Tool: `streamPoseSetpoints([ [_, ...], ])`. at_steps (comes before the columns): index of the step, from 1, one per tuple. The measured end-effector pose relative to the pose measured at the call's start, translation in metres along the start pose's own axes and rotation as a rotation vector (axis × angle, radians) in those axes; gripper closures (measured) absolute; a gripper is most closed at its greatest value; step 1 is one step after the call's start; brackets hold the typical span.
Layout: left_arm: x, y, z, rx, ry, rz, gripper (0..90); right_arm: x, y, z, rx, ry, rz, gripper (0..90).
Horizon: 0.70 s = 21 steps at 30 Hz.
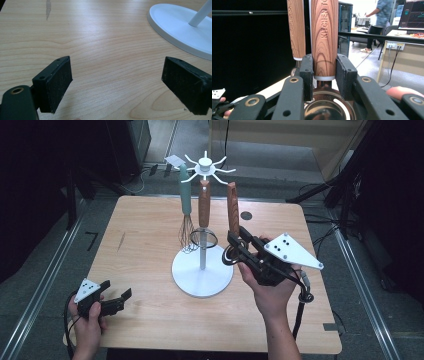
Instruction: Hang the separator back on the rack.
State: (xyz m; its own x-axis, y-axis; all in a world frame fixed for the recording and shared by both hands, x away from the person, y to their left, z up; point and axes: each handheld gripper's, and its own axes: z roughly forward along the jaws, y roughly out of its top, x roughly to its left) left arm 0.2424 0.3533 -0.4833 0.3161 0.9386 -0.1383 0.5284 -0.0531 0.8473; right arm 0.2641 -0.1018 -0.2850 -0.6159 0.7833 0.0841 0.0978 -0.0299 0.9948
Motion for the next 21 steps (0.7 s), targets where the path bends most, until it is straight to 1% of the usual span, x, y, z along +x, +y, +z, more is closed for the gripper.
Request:
streamPoseSetpoints([
  [3, 0.000, 0.000, 0.000, -0.001, 0.001, -0.001, 8.3, 0.000, 0.002, 0.001, -0.007, 0.011, 0.012, 70.7],
  [4, 0.000, 0.000, 0.000, 0.000, 0.001, 0.000, 8.3, 0.000, 0.003, 0.002, -0.006, 0.012, 0.003, 70.7],
  [7, 0.000, 0.000, 0.000, -0.003, 0.002, 0.001, 8.0, 0.000, 0.005, 0.004, -0.002, 0.012, -0.001, 70.7],
  [21, 0.000, 0.000, 0.001, 0.000, 0.001, -0.003, 8.0, 0.001, 0.005, 0.016, 0.013, 0.013, 0.005, 70.7],
])
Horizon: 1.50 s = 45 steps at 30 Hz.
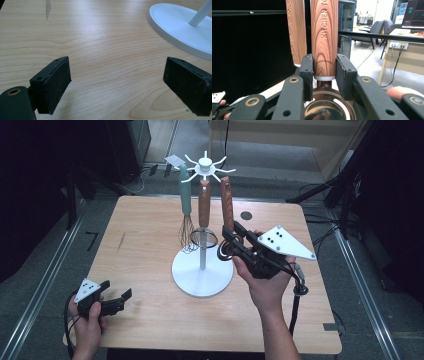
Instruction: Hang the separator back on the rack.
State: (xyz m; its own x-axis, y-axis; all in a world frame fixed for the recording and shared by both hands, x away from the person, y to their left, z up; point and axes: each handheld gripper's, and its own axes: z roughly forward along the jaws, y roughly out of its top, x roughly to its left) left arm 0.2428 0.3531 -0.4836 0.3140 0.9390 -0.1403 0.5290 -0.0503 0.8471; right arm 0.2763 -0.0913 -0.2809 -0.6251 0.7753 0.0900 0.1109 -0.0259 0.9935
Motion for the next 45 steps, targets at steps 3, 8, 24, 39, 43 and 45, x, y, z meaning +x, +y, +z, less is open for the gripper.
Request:
streamPoseSetpoints([
  [3, 0.000, 0.000, 0.000, 0.003, -0.003, -0.002, 8.0, 0.000, 0.000, 0.003, 0.006, 0.001, -0.004, 70.7],
  [8, 0.000, 0.000, 0.001, 0.002, 0.000, -0.004, 8.0, 0.000, -0.002, 0.007, 0.011, 0.004, -0.007, 70.7],
  [24, 0.000, 0.000, 0.001, 0.002, 0.001, -0.005, 8.0, -0.009, -0.008, 0.000, 0.010, 0.031, 0.018, 50.7],
  [39, -0.001, 0.000, 0.000, 0.005, 0.004, 0.001, 8.0, -0.026, -0.046, -0.012, 0.091, -0.023, 0.032, 33.3],
  [43, -0.001, 0.000, 0.000, 0.007, 0.005, 0.007, 8.0, -0.030, -0.058, -0.017, 0.128, -0.044, 0.022, 30.7],
  [45, -0.001, 0.000, 0.000, 0.008, 0.005, 0.008, 8.0, -0.032, -0.063, -0.019, 0.133, -0.048, 0.028, 29.7],
])
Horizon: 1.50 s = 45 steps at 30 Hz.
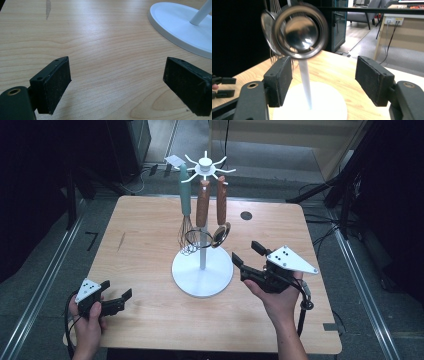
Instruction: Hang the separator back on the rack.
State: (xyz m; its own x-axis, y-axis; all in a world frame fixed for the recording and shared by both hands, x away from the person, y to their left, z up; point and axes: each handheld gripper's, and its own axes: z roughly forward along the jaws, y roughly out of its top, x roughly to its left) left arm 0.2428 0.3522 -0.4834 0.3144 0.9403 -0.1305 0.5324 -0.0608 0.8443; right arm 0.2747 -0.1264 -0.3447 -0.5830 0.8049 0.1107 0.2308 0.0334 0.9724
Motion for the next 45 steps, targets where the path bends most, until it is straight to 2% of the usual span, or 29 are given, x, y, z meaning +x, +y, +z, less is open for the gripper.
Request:
streamPoseSetpoints([
  [7, 0.000, 0.000, 0.000, -0.002, 0.002, -0.005, 8.0, -0.007, -0.020, -0.005, 0.042, -0.036, -0.003, 26.3],
  [15, 0.000, 0.000, 0.000, 0.000, 0.001, -0.004, 8.0, -0.017, -0.046, -0.011, 0.084, -0.049, 0.027, 26.2],
  [20, 0.000, 0.000, 0.000, -0.001, -0.002, -0.003, 7.3, -0.020, -0.063, -0.014, 0.127, -0.061, 0.019, 25.9],
  [27, 0.001, 0.000, -0.001, -0.007, -0.016, -0.004, 0.5, -0.027, -0.086, -0.021, 0.168, -0.092, 0.016, 25.1],
  [36, 0.001, 0.000, -0.001, -0.012, -0.013, -0.010, 0.0, -0.039, -0.104, -0.030, 0.189, -0.106, 0.043, 25.4],
  [41, 0.002, 0.000, -0.001, -0.012, -0.014, -0.013, 0.0, -0.048, -0.114, -0.037, 0.210, -0.131, 0.041, 25.4],
  [45, 0.002, 0.000, -0.001, -0.011, -0.015, -0.015, 0.0, -0.055, -0.120, -0.044, 0.219, -0.150, 0.064, 25.4],
])
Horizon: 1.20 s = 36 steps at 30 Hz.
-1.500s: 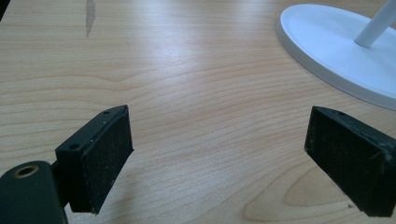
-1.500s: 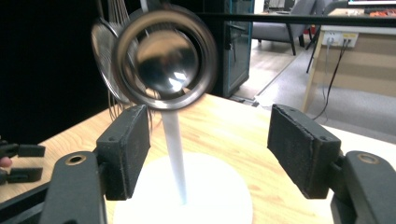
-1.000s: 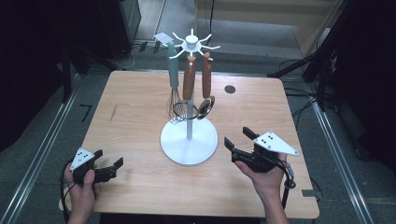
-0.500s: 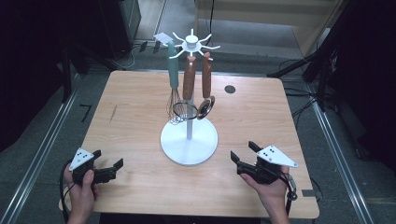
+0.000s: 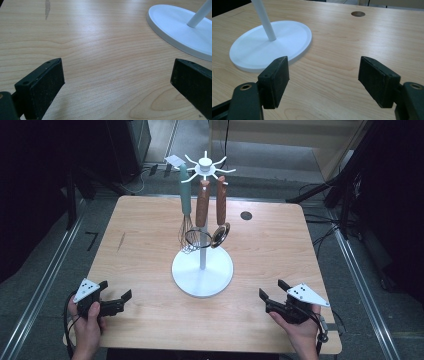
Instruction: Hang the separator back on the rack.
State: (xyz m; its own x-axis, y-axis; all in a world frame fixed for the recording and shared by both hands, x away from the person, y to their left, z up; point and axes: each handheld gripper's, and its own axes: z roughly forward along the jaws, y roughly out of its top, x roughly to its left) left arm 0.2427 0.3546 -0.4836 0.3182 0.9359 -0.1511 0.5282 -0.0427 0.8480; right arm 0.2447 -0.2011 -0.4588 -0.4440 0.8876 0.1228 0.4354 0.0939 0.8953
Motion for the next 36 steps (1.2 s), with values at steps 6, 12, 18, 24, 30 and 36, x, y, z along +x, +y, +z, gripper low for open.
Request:
streamPoseSetpoints([
  [6, 0.002, 0.000, 0.000, -0.004, -0.013, -0.018, 0.0, -0.011, -0.009, -0.006, 0.004, -0.004, 0.008, 25.3],
  [12, 0.003, 0.000, -0.001, -0.003, -0.015, -0.027, 0.0, -0.027, -0.020, -0.017, 0.004, -0.006, 0.015, 24.6],
  [18, 0.004, -0.001, -0.002, -0.016, -0.012, -0.040, 0.0, -0.052, -0.035, -0.032, 0.010, -0.052, 0.042, 24.3],
  [24, 0.003, -0.002, -0.003, -0.022, -0.008, -0.038, 0.0, -0.078, -0.050, -0.043, 0.001, -0.084, 0.070, 25.1],
  [30, 0.004, -0.003, -0.005, -0.038, -0.009, -0.047, 0.0, -0.089, -0.056, -0.046, 0.006, -0.143, 0.081, 25.4],
  [36, 0.003, -0.003, -0.006, -0.037, -0.016, -0.045, 0.0, -0.092, -0.062, -0.048, 0.010, -0.140, 0.101, 25.1],
])
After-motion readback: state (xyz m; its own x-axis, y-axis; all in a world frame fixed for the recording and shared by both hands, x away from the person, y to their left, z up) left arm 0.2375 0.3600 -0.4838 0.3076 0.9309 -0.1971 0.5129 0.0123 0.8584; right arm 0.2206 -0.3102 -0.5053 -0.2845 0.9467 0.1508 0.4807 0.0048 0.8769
